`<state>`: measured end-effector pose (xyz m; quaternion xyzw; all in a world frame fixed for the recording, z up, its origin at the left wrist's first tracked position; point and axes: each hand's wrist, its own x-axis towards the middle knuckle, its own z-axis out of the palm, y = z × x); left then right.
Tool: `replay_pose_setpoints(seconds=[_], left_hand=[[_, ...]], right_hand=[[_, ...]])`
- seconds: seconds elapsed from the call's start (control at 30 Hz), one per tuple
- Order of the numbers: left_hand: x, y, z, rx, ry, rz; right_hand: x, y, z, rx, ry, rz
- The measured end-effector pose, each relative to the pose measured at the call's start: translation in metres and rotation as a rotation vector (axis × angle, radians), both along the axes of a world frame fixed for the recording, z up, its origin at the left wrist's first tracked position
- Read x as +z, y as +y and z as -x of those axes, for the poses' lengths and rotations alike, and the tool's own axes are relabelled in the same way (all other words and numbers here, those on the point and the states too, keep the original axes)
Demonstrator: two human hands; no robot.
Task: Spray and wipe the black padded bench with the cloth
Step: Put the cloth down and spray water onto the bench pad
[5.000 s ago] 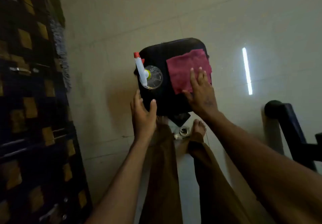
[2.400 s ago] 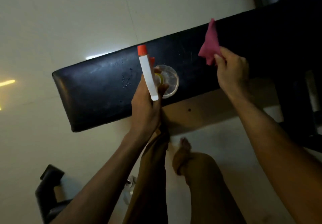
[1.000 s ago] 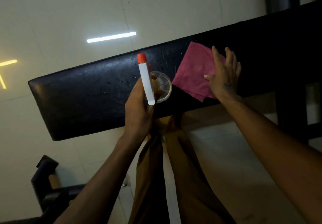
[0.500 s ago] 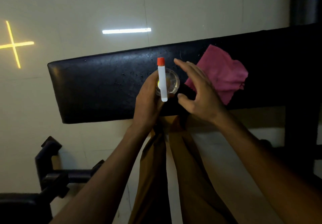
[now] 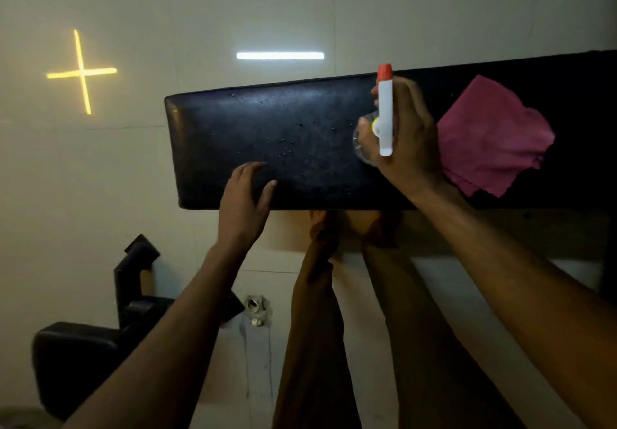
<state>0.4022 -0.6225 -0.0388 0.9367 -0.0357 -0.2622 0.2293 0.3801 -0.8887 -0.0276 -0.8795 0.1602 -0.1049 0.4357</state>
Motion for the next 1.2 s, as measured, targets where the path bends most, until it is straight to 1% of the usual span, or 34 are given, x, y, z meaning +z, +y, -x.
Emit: replay_pose_setpoints(seconds=[0.07, 0.1, 0.17, 0.2, 0.3, 0.4, 0.47, 0.5, 0.57, 0.67, 0.77, 0.87, 1.0, 1.1, 1.2], left_hand=[[-0.010, 0.015, -0.005, 0.134, 0.057, 0.009], [-0.016, 0.021, -0.008, 0.164, 0.066, -0.015], [-0.029, 0.031, -0.015, 0.130, 0.044, -0.116], [-0.037, 0.037, -0.020, 0.095, 0.025, -0.149], [-0.061, 0.053, -0.036, 0.026, -0.023, -0.154], [-0.080, 0.070, -0.046, 0.017, -0.054, -0.100], [-0.091, 0.082, -0.048, 0.015, -0.092, -0.083], [-0.096, 0.088, -0.048, 0.016, -0.111, -0.087], [-0.106, 0.099, -0.047, -0.018, -0.140, -0.099], [-0.118, 0.107, -0.043, -0.091, -0.163, -0.130], [-0.119, 0.107, -0.044, -0.090, -0.174, -0.129], [-0.118, 0.113, -0.044, -0.093, -0.184, -0.085], [-0.119, 0.124, -0.055, -0.059, -0.251, -0.007], [-0.123, 0.130, -0.083, -0.024, -0.323, -0.008], [-0.130, 0.133, -0.098, -0.023, -0.360, -0.021]], right_hand=[[0.004, 0.013, -0.011, 0.003, -0.027, 0.027], [0.009, 0.019, -0.016, 0.043, -0.034, 0.027], [0.017, 0.035, -0.025, 0.139, -0.028, -0.004], [0.020, 0.044, -0.030, 0.162, 0.005, -0.040], [0.020, 0.081, -0.043, 0.152, 0.248, -0.203], [0.000, 0.121, -0.055, 0.142, 0.530, -0.260], [-0.015, 0.146, -0.062, 0.113, 0.649, -0.325], [-0.020, 0.159, -0.064, 0.113, 0.682, -0.326], [-0.030, 0.182, -0.068, 0.131, 0.698, -0.268], [-0.039, 0.202, -0.073, 0.089, 0.664, -0.194], [-0.039, 0.211, -0.079, 0.035, 0.644, -0.166], [-0.037, 0.215, -0.082, -0.002, 0.656, -0.142], [-0.037, 0.219, -0.086, 0.041, 0.658, -0.171], [-0.039, 0.223, -0.090, 0.062, 0.632, -0.224], [-0.043, 0.228, -0.092, 0.084, 0.589, -0.230]])
